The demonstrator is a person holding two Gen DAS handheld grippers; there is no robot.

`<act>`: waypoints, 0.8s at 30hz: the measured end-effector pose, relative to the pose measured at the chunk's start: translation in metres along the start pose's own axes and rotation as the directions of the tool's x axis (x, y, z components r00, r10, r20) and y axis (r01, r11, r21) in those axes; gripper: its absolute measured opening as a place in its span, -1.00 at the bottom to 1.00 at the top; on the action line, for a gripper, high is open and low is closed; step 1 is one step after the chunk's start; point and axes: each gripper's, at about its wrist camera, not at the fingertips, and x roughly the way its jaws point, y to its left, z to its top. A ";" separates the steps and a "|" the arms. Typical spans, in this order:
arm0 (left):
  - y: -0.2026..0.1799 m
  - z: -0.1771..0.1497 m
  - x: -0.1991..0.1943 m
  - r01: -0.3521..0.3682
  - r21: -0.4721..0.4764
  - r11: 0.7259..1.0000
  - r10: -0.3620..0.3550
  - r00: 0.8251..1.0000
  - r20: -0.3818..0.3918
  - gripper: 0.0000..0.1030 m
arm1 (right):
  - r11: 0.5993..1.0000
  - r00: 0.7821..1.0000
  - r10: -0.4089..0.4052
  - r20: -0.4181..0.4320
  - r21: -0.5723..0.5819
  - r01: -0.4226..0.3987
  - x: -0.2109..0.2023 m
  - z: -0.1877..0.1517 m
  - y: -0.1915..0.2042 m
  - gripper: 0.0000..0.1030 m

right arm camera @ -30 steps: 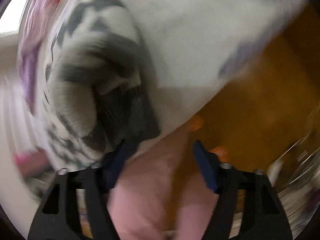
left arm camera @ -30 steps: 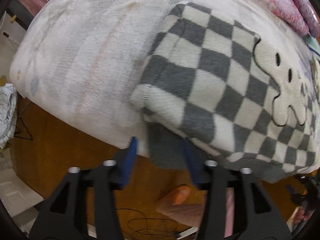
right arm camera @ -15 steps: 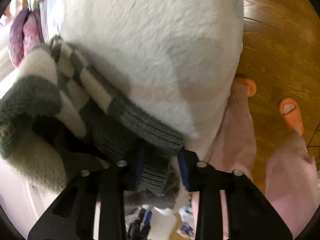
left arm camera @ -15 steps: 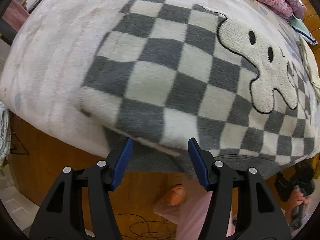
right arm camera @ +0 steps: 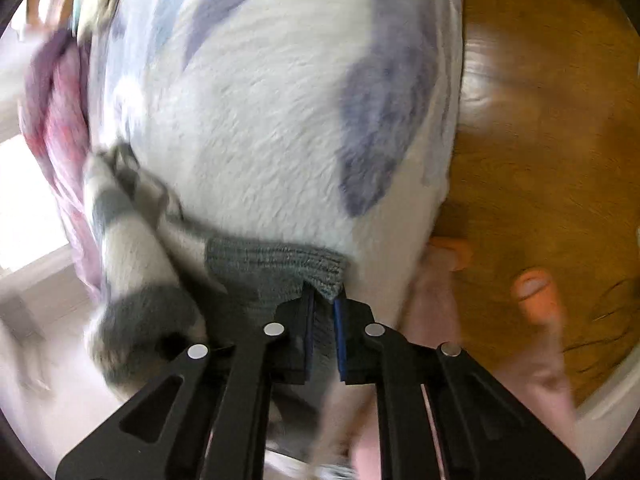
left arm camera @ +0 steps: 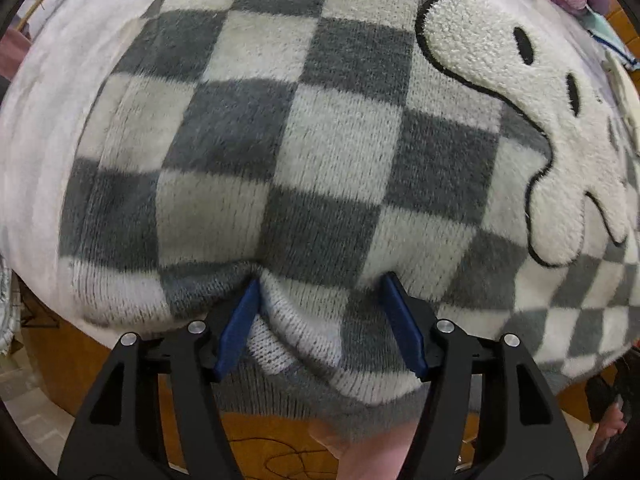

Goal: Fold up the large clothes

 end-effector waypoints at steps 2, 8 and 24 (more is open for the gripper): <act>0.000 -0.001 -0.010 -0.009 0.035 0.999 0.009 1.000 -0.011 0.15 | 1.000 0.999 -0.013 0.036 0.002 0.013 -0.024 -0.005 0.008 -0.53; 0.018 0.003 -0.040 -0.005 0.003 1.000 0.005 1.000 -0.002 0.16 | 0.952 0.996 -0.002 0.086 -0.306 0.028 -0.078 -0.023 0.094 0.49; 0.112 0.030 -0.017 -0.013 -0.263 0.965 -0.025 0.990 -0.141 -1.00 | 0.822 0.946 -0.319 0.063 -0.478 0.310 0.032 -0.007 0.121 -0.63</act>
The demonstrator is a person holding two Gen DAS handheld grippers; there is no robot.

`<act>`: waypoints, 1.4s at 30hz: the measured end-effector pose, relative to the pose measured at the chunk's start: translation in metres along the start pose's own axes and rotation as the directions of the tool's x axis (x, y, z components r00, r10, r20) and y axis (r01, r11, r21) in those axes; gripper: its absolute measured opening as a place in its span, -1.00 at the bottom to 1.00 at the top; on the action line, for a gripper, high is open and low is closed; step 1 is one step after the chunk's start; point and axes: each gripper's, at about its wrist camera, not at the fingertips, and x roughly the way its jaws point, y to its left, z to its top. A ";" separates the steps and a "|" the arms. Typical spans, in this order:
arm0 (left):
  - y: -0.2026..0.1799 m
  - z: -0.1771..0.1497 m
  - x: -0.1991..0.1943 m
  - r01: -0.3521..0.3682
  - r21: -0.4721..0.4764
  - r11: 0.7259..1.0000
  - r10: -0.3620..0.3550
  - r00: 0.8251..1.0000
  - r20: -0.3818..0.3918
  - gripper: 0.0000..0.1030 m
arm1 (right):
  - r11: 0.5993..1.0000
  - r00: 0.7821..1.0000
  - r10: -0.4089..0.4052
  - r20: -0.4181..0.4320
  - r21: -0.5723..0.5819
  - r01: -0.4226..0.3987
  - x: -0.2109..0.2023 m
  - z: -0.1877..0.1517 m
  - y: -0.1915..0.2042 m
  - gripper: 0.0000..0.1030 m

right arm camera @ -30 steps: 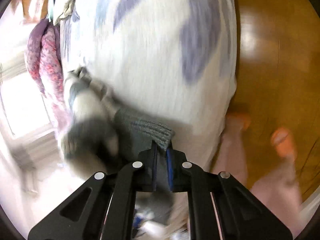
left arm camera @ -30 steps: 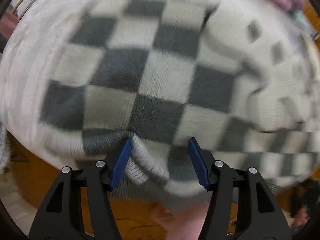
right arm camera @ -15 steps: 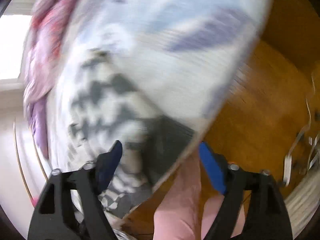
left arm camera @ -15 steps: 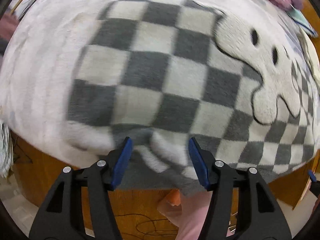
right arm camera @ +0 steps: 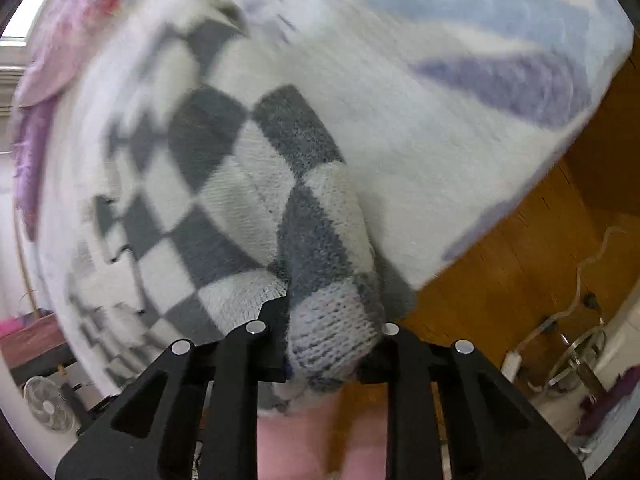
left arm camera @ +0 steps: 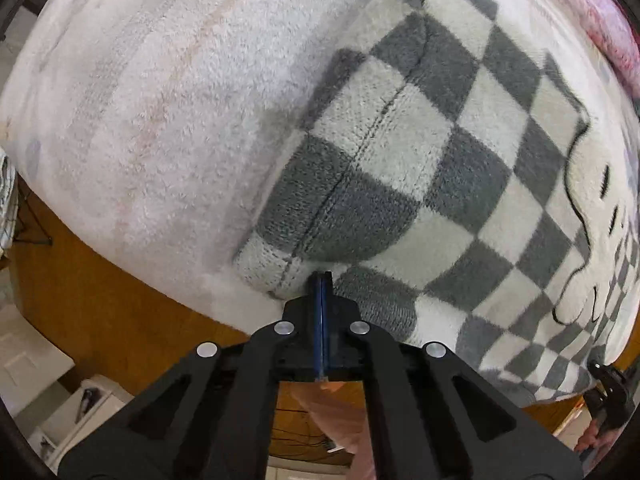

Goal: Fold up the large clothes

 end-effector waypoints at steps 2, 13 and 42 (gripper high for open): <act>-0.007 -0.004 0.001 -0.001 -0.019 1.000 0.001 1.000 0.002 -0.98 | 0.999 1.000 -0.025 -0.012 0.039 0.026 0.008 0.006 0.003 -0.53; 0.044 -0.011 -0.036 0.141 -0.199 0.970 -0.126 0.988 0.085 0.77 | 0.994 0.999 0.005 -0.041 0.112 -0.001 -0.033 -0.014 -0.011 0.22; 0.037 -0.035 -0.055 -0.191 0.074 0.979 0.181 0.975 0.132 0.35 | 0.956 0.971 -0.210 0.111 -0.183 0.228 -0.060 -0.021 0.009 0.13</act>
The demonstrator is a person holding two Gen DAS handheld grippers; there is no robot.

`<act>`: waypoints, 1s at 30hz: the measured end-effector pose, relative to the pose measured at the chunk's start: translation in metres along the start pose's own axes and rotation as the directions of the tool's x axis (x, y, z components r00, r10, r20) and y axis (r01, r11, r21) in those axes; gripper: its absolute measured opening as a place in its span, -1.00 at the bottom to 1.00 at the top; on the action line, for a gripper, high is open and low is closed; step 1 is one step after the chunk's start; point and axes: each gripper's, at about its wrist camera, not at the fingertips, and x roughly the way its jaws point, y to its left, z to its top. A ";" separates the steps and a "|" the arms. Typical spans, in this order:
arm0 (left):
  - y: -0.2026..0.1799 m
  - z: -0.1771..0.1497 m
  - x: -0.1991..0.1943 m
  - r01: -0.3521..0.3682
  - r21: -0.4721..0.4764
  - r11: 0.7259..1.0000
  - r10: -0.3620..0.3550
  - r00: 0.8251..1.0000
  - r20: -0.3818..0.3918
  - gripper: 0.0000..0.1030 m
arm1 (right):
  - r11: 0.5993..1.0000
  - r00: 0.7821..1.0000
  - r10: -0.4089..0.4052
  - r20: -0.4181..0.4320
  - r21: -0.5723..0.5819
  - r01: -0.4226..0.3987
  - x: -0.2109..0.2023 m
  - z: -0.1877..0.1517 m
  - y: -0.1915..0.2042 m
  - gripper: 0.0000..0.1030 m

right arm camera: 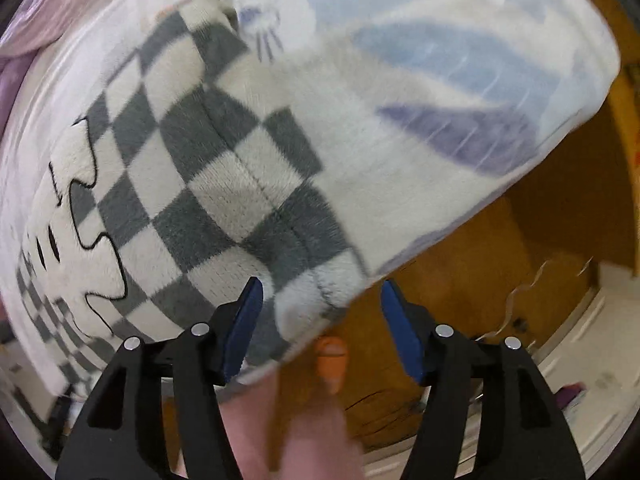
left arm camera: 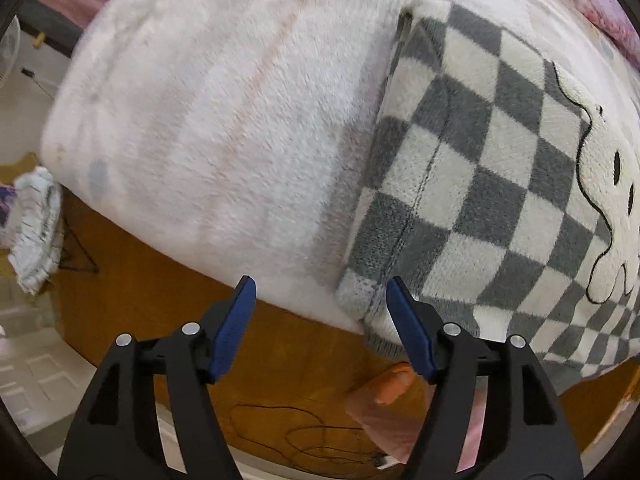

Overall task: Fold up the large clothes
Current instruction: 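Lay the folded cardigan on the bed and open both grippers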

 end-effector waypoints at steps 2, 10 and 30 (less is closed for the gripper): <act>-0.007 0.004 -0.011 -0.007 0.014 1.000 0.007 1.000 0.020 0.35 | 0.998 0.997 -0.039 0.064 -0.043 0.042 -0.019 -0.002 0.001 0.13; -0.046 -0.002 -0.004 0.085 0.051 0.995 -0.086 0.996 0.026 -0.14 | 0.959 1.000 -0.018 0.004 -0.282 0.018 -0.003 0.003 0.038 -0.72; -0.039 0.026 0.007 0.099 -0.016 0.995 -0.100 0.990 -0.095 0.61 | 0.996 0.991 0.023 -0.133 -0.078 -0.033 0.009 0.042 0.007 0.66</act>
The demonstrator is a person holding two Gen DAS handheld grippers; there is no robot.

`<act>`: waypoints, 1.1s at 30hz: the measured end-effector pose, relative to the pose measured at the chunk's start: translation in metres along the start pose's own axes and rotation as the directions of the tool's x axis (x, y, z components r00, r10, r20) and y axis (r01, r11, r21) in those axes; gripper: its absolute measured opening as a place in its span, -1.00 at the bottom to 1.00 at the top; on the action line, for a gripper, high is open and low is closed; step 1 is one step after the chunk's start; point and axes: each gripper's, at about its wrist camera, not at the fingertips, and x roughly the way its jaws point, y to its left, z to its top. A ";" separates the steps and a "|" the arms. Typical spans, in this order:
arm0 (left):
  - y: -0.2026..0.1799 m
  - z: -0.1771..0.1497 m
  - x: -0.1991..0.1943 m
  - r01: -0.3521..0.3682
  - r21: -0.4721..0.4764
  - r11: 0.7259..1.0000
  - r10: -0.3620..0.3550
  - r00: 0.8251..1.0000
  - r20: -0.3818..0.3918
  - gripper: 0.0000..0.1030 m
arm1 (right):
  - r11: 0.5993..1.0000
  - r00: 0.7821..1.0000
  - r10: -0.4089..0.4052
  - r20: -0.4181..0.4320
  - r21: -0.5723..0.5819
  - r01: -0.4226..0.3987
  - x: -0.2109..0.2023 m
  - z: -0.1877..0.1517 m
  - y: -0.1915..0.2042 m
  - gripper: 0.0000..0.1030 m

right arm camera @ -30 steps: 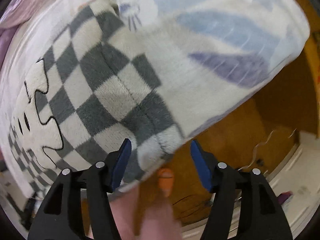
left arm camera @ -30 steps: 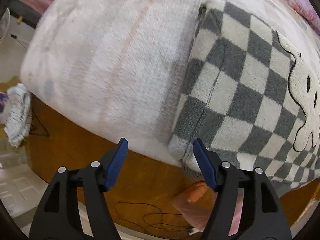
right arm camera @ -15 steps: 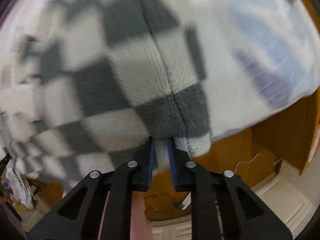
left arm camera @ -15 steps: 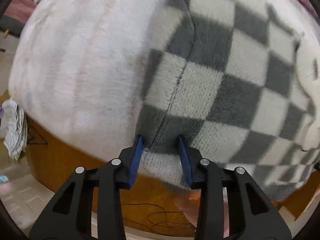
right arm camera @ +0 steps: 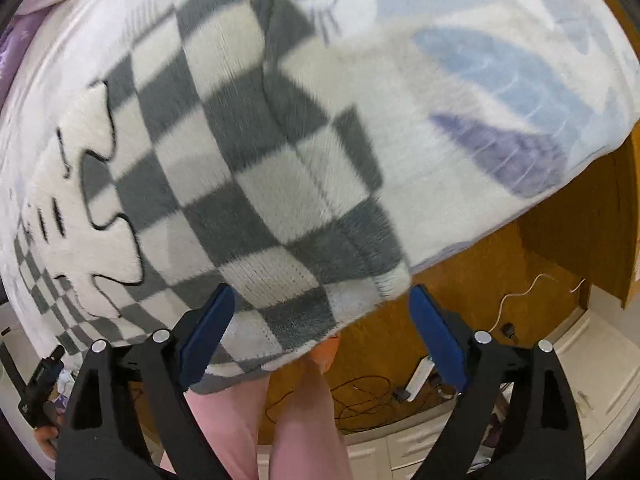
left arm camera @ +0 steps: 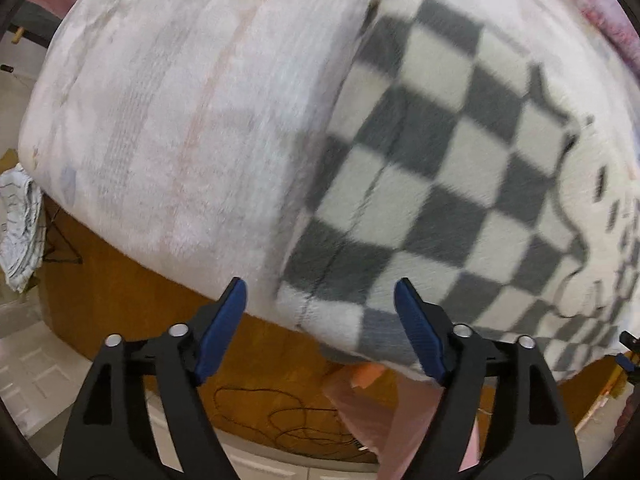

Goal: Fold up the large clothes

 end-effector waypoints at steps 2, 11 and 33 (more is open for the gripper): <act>-0.002 0.007 -0.010 0.006 0.008 1.000 -0.006 1.000 0.022 0.62 | 1.000 0.999 0.009 0.042 0.018 -0.009 -0.018 0.008 -0.005 0.68; -0.021 0.079 -0.017 0.041 -0.040 0.998 -0.038 0.997 0.074 0.64 | 0.999 0.995 0.047 0.086 0.024 -0.049 -0.028 0.096 0.005 0.69; -0.041 0.218 0.078 0.114 -0.191 0.975 -0.139 0.983 -0.121 0.75 | 0.913 0.941 0.311 -0.130 0.315 -0.258 0.064 0.209 0.037 0.83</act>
